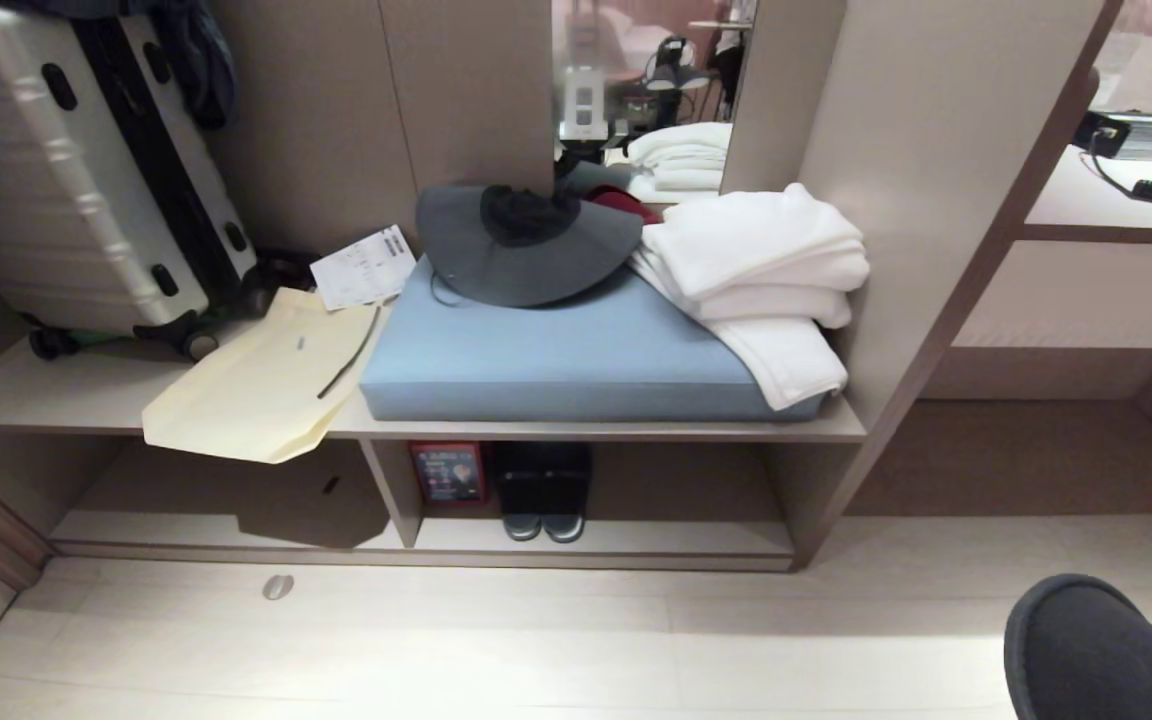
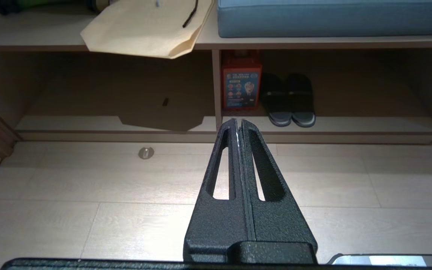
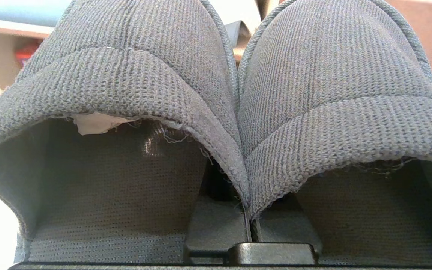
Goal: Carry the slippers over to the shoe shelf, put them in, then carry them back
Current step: Place the slippers on the floor
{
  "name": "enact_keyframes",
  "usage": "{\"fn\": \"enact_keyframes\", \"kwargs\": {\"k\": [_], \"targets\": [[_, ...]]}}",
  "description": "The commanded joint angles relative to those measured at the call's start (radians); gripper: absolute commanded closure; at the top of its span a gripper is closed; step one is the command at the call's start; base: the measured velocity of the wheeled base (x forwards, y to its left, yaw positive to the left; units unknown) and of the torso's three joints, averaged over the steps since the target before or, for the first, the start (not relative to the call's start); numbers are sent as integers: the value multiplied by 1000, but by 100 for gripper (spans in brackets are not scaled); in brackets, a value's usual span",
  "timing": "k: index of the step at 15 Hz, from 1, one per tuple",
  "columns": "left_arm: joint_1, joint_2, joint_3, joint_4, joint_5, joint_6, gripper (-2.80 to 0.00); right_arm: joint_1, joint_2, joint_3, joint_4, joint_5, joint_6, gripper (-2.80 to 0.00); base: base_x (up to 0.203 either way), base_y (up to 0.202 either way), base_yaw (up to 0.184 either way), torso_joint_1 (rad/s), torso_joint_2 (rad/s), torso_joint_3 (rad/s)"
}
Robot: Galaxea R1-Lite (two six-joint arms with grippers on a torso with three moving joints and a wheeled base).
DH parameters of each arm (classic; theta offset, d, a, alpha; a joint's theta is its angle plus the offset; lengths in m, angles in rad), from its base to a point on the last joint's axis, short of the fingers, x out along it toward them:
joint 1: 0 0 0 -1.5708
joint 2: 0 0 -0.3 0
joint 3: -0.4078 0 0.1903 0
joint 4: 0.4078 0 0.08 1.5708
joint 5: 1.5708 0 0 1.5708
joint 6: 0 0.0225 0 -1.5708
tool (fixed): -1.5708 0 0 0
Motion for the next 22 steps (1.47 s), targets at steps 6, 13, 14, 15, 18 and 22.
{"fn": "enact_keyframes", "kwargs": {"k": [6,13,14,15,18,22], "targets": [[0,0,0,0,0,-1,0,0,0,0,0,-1,4,0,0,0,0,2,2,200],[0,0,0,0,0,2,0,0,1,0,0,-1,4,0,0,0,0,2,3,184],[0,-1,0,0,0,2,0,0,1,0,0,2,4,0,0,0,0,2,7,52],[0,0,0,0,0,2,0,0,0,0,0,1,4,0,0,0,0,2,-2,28],[0,0,0,0,0,4,0,0,2,0,0,0,4,0,0,0,0,0,0,0],[0,0,0,0,0,4,0,0,2,0,0,0,4,0,0,0,0,0,0,0]]}}
